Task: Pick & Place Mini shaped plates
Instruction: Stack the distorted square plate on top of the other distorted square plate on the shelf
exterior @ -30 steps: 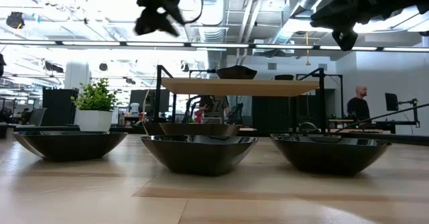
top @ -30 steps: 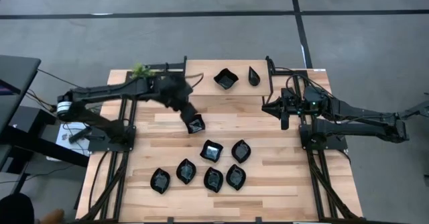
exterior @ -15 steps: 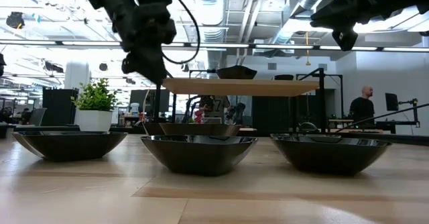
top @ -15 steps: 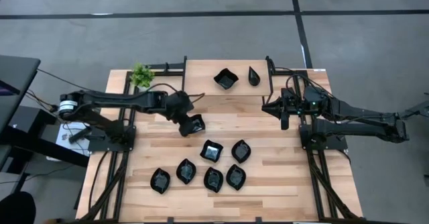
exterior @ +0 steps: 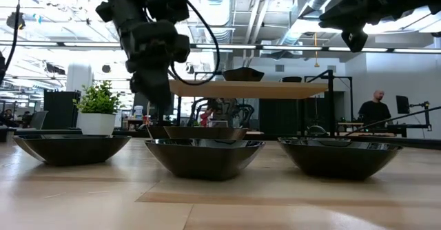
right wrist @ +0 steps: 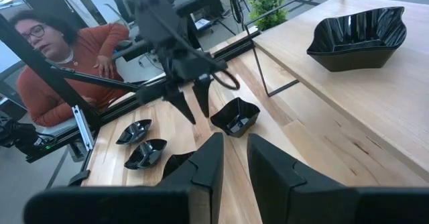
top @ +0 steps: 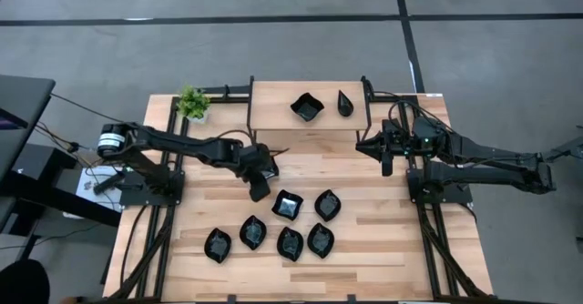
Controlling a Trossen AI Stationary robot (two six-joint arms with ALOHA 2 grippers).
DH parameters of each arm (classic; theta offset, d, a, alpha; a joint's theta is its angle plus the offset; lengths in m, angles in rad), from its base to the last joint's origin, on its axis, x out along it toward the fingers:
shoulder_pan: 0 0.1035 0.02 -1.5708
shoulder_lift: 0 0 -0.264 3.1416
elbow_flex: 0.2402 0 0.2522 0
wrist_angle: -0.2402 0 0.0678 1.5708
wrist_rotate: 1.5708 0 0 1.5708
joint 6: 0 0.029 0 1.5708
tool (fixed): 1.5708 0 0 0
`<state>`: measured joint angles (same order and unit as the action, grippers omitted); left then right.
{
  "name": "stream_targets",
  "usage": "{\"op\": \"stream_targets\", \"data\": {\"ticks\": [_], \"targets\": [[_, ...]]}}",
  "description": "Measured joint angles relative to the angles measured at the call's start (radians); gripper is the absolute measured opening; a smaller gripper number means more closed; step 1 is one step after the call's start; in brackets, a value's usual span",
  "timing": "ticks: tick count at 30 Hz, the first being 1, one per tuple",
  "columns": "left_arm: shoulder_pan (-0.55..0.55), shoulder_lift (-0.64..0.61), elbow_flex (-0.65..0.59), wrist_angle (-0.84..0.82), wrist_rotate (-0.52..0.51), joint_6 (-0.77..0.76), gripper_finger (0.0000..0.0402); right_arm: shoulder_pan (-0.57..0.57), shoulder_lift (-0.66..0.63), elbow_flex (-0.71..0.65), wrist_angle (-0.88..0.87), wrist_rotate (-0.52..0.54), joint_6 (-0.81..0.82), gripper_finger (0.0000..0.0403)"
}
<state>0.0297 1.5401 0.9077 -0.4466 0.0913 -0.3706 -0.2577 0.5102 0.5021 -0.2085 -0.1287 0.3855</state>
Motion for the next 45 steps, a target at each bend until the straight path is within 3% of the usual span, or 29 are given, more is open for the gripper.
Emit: {"op": "stream_targets", "data": {"ticks": [16, 38, 45], "targets": [[-0.008, 0.045, 0.000, 0.042, -0.150, -0.034, 0.0143, 0.000, 0.000, 0.000, 0.001, 0.000, 0.000, 0.0063], [-0.011, 0.151, 0.001, 0.061, -0.179, -0.053, 0.0142, 0.000, 0.000, 0.000, 0.002, 0.000, 0.000, 0.0063], [-0.011, 0.179, 0.001, 0.061, -0.196, -0.054, 0.0095, 0.000, 0.000, 0.000, 0.001, 0.000, -0.001, 0.0063]]}}
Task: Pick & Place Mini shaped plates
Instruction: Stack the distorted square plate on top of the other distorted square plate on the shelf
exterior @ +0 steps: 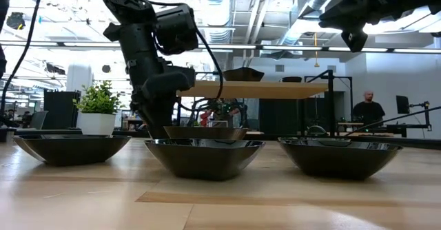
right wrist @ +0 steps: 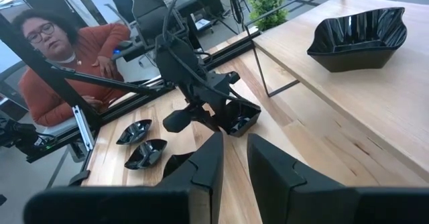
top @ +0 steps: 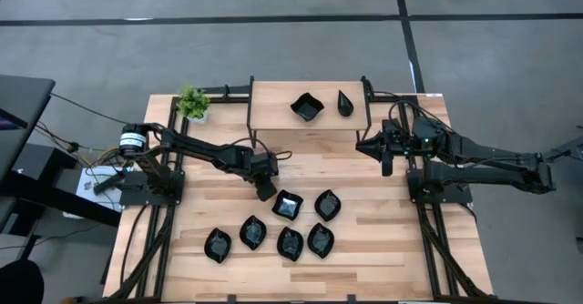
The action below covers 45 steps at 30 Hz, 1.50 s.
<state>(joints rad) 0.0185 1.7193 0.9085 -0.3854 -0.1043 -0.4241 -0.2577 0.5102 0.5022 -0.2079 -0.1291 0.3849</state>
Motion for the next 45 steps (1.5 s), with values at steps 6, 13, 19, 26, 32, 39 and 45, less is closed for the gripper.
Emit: {"op": "stream_targets", "data": {"ticks": [6, 13, 19, 26, 32, 39, 45], "targets": [[0.000, -0.016, 0.000, 0.012, -0.005, -0.003, 0.0012, 0.000, 0.000, 0.000, -0.001, 0.000, 0.000, 0.0063], [0.000, -0.081, 0.000, 0.011, 0.013, -0.008, 0.0006, 0.000, 0.000, 0.000, -0.006, 0.000, -0.001, 0.0063], [0.000, -0.196, 0.000, 0.012, 0.130, -0.132, 0.0005, 0.000, 0.000, 0.000, -0.010, 0.000, -0.001, 0.0063], [0.000, -0.373, 0.000, 0.032, 0.169, -0.296, 0.0004, 0.000, 0.000, 0.000, -0.010, 0.000, -0.001, 0.0063], [0.000, -0.461, 0.079, 0.087, 0.149, -0.374, 0.0004, 0.000, 0.000, 0.000, -0.010, 0.000, -0.001, 0.0063], [0.044, -0.391, 0.299, 0.087, 0.084, -0.310, 0.0003, 0.000, 0.000, 0.000, -0.013, 0.000, -0.002, 0.0063], [0.130, -0.230, 0.490, 0.079, 0.080, -0.198, 0.0003, 0.000, 0.000, 0.000, -0.017, 0.000, -0.001, 0.0063]]}}
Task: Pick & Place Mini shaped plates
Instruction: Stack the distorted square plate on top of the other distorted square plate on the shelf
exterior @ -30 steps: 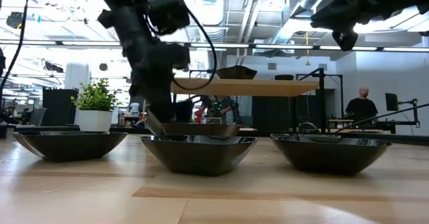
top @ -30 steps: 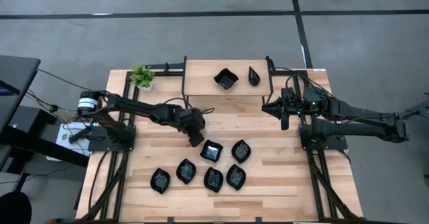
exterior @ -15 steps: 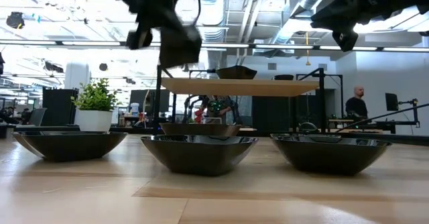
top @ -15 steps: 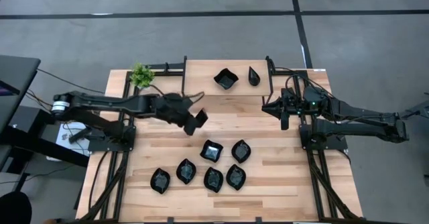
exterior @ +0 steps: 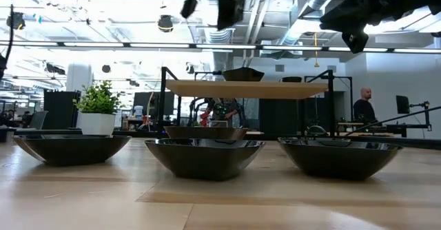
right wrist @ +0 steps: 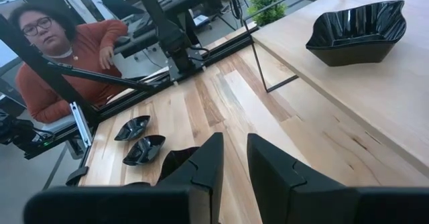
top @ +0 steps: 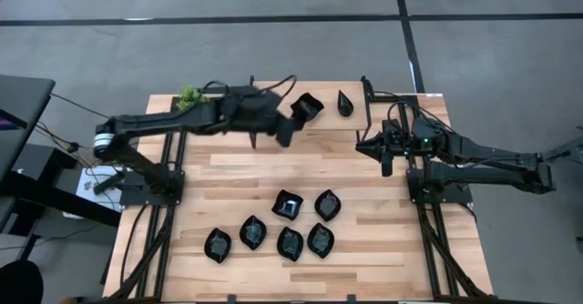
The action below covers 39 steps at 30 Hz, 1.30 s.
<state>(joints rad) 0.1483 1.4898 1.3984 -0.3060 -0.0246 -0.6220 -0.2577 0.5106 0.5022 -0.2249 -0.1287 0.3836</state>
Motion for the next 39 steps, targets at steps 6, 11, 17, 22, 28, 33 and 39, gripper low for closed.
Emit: {"op": "stream_targets", "data": {"ticks": [6, 11, 17, 22, 28, 33, 39], "targets": [[0.079, 0.171, 0.216, -0.106, 0.002, 0.094, 0.0003, 0.000, 0.000, 0.000, 0.000, 0.000, 0.000, 0.0063], [0.135, 0.280, 0.329, -0.204, -0.002, 0.135, 0.0003, 0.000, 0.000, 0.000, 0.000, 0.000, 0.000, 0.0063], [0.173, 0.383, 0.404, -0.269, -0.006, 0.178, 0.0003, -0.001, 0.000, 0.000, 0.000, 0.001, 0.000, 0.0063], [0.174, 0.419, 0.421, -0.297, -0.033, 0.222, 0.0003, -0.002, 0.000, 0.000, 0.000, 0.010, 0.000, 0.0063], [0.169, 0.425, 0.421, -0.307, -0.066, 0.251, 0.0003, -0.002, 0.000, 0.000, 0.000, 0.071, 0.000, 0.0063], [0.158, 0.425, 0.421, -0.309, -0.122, 0.295, 0.0003, -0.002, 0.000, 0.000, 0.000, 0.085, 0.000, 0.0063], [0.147, 0.425, 0.421, -0.311, -0.133, 0.329, 0.0003, -0.002, 0.000, 0.000, 0.000, 0.085, 0.000, 0.0063]]}}
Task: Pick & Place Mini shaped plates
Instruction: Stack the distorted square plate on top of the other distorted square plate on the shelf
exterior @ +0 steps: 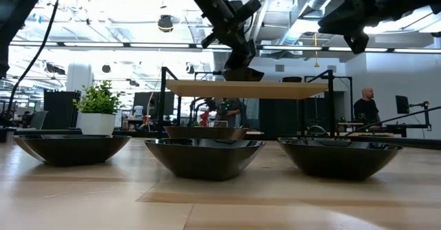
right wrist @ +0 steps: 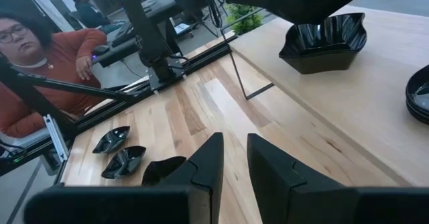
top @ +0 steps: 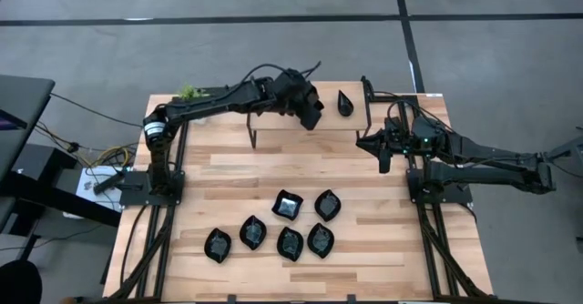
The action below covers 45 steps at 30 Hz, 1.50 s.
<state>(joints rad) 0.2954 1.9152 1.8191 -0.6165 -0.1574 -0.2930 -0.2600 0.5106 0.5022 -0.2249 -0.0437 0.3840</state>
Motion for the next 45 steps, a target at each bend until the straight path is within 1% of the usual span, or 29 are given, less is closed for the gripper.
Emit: {"op": "stream_targets", "data": {"ticks": [7, 18, 21, 30, 35, 38, 41, 45], "targets": [[-0.004, 0.024, -0.001, -0.002, -0.010, 0.005, 0.0005, 0.000, 0.000, 0.000, 0.000, -0.001, 0.000, 0.0063], [-0.005, 0.023, -0.001, -0.004, -0.011, 0.005, 0.0008, 0.000, 0.000, 0.000, 0.000, -0.003, 0.000, 0.0063], [-0.005, 0.023, -0.001, -0.004, -0.011, 0.005, 0.0021, 0.000, 0.000, 0.000, 0.000, -0.003, 0.000, 0.0063], [-0.009, 0.017, -0.001, -0.007, -0.009, 0.031, 0.0081, 0.000, 0.000, 0.000, 0.000, -0.003, 0.000, 0.0063], [-0.009, -0.034, -0.002, -0.006, -0.005, 0.031, 0.0090, 0.000, 0.000, 0.000, 0.000, -0.004, 0.000, 0.0063], [-0.013, -0.082, -0.001, -0.020, 0.055, 0.027, 0.0090, 0.000, 0.000, 0.000, 0.000, -0.004, 0.000, 0.0063], [-0.037, -0.135, -0.005, -0.071, 0.110, 0.026, 0.0090, 0.000, 0.000, 0.000, 0.000, -0.004, 0.000, 0.0063], [-0.096, -0.218, -0.074, -0.111, 0.117, -0.004, 0.0090, 0.000, 0.000, 0.000, 0.000, -0.004, 0.000, 0.0063]]}}
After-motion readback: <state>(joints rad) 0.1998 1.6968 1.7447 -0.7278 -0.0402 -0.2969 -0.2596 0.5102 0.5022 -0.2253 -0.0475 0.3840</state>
